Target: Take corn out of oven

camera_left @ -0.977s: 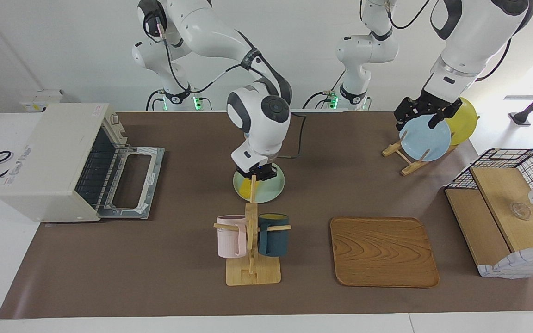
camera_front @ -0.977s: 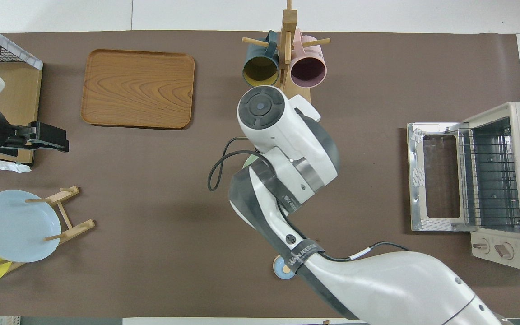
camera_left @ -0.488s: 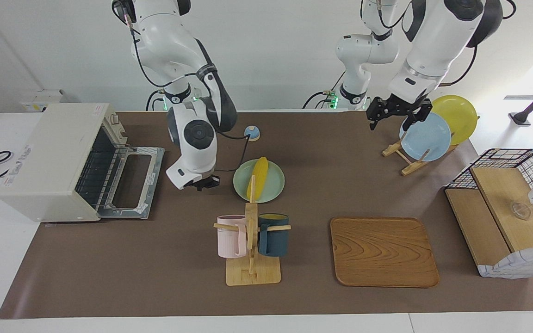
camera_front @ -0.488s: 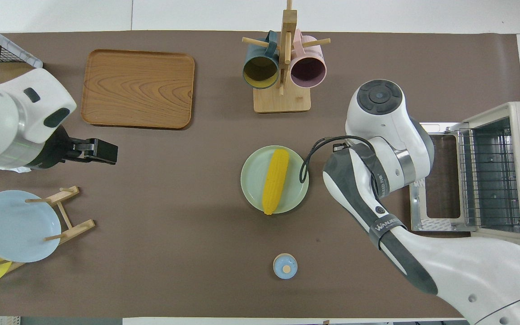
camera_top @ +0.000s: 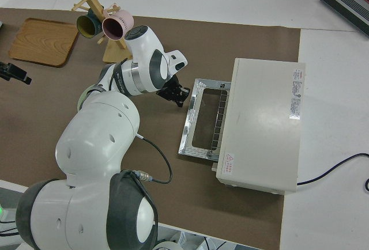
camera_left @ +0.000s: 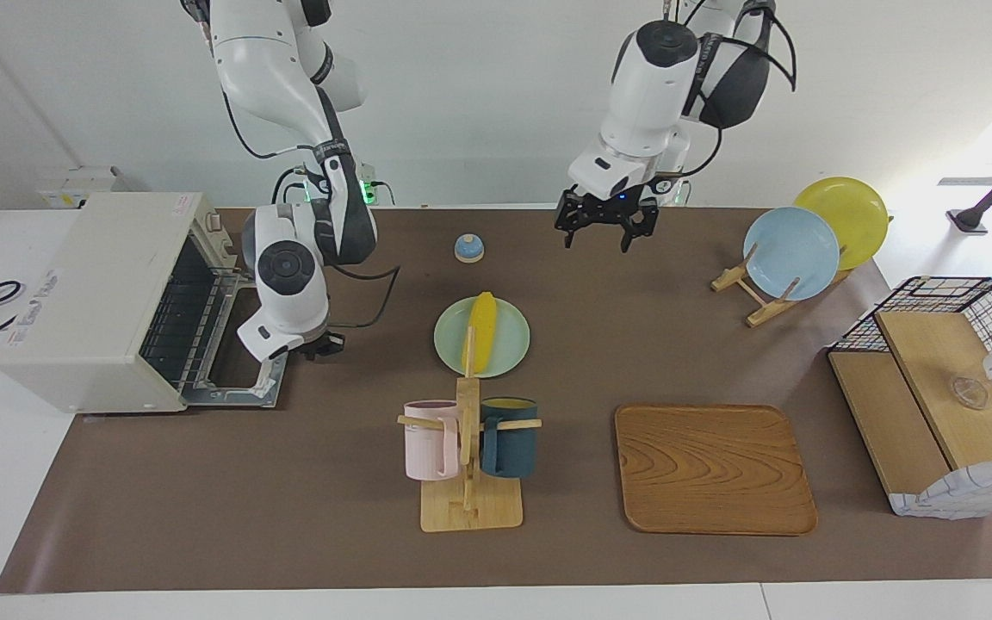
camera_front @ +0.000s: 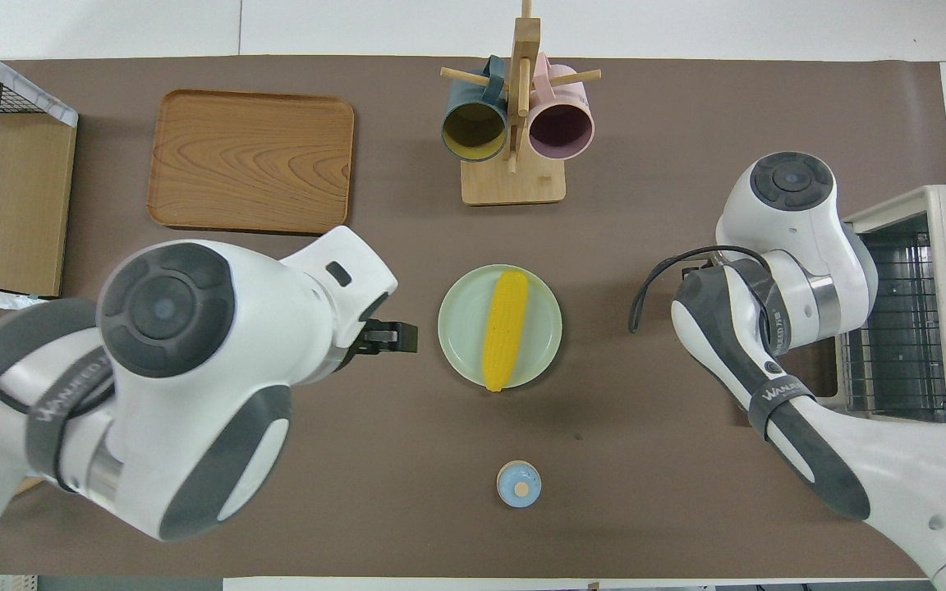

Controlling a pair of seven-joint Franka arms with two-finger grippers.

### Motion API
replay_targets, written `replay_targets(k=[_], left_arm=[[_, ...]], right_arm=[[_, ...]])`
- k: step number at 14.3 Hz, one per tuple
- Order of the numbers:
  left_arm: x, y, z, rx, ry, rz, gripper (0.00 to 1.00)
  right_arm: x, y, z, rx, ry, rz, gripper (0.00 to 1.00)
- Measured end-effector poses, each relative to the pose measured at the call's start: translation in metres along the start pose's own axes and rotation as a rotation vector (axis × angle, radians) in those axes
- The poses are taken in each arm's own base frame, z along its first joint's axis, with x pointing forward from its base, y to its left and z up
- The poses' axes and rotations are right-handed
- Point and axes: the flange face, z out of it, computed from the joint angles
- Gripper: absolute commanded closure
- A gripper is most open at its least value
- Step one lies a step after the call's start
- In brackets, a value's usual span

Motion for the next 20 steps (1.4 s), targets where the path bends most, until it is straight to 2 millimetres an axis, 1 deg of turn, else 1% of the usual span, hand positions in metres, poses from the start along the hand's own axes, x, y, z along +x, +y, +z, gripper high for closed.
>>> replay_targets(k=[2, 3, 4, 5, 7, 9, 10, 11, 12, 14, 15, 16, 17, 19, 20], left_arm=[[-0.014, 0.051, 0.039, -0.025, 0.019, -0.013, 0.0], [-0.019, 0.079, 0.068, -0.043, 0.032, -0.006, 0.0], [-0.018, 0.09, 0.087, -0.055, 0.042, 0.001, 0.0], [-0.014, 0.097, 0.109, -0.062, 0.048, 0.005, 0.0], [-0.009, 0.108, 0.143, -0.073, 0.056, 0.013, 0.0], [-0.008, 0.12, 0.174, -0.073, 0.057, 0.031, 0.0], [-0.007, 0.125, 0.185, -0.074, 0.059, 0.037, 0.0], [-0.006, 0.127, 0.192, -0.075, 0.061, 0.04, 0.0], [-0.004, 0.128, 0.198, -0.076, 0.063, 0.04, 0.0], [-0.002, 0.129, 0.208, -0.081, 0.071, 0.04, 0.0], [-0.001, 0.129, 0.211, -0.082, 0.073, 0.04, 0.0], [-0.001, 0.129, 0.213, -0.081, 0.072, 0.04, 0.13], [-0.001, 0.129, 0.213, -0.081, 0.071, 0.041, 0.3], [-0.002, 0.129, 0.213, -0.081, 0.071, 0.042, 0.72], [-0.002, 0.13, 0.213, -0.081, 0.071, 0.042, 0.89]], right_arm=[[-0.001, 0.016, 0.01, 0.002, -0.018, 0.002, 1.0], [-0.002, 0.017, 0.013, 0.009, -0.012, 0.001, 1.0], [-0.003, 0.017, 0.015, 0.011, -0.006, -0.004, 1.0], [-0.004, 0.018, 0.015, 0.014, 0.002, -0.006, 1.0], [-0.005, 0.018, 0.015, 0.015, 0.005, -0.012, 1.0], [-0.006, 0.018, 0.011, 0.007, 0.003, -0.025, 1.0], [-0.007, 0.018, 0.004, -0.005, 0.0, -0.034, 1.0], [-0.009, 0.019, -0.008, -0.018, -0.006, -0.045, 1.0], [-0.012, 0.024, -0.026, -0.029, -0.013, -0.062, 1.0], [-0.022, 0.047, -0.066, -0.041, -0.02, -0.091, 1.0], [-0.027, 0.066, -0.085, -0.039, -0.017, -0.098, 1.0], [-0.034, 0.087, -0.1, -0.037, -0.015, -0.105, 1.0], [-0.04, 0.11, -0.111, -0.035, -0.014, -0.115, 1.0], [-0.053, 0.154, -0.122, -0.023, -0.016, -0.146, 1.0], [-0.058, 0.166, -0.125, -0.019, -0.025, -0.155, 1.0]])
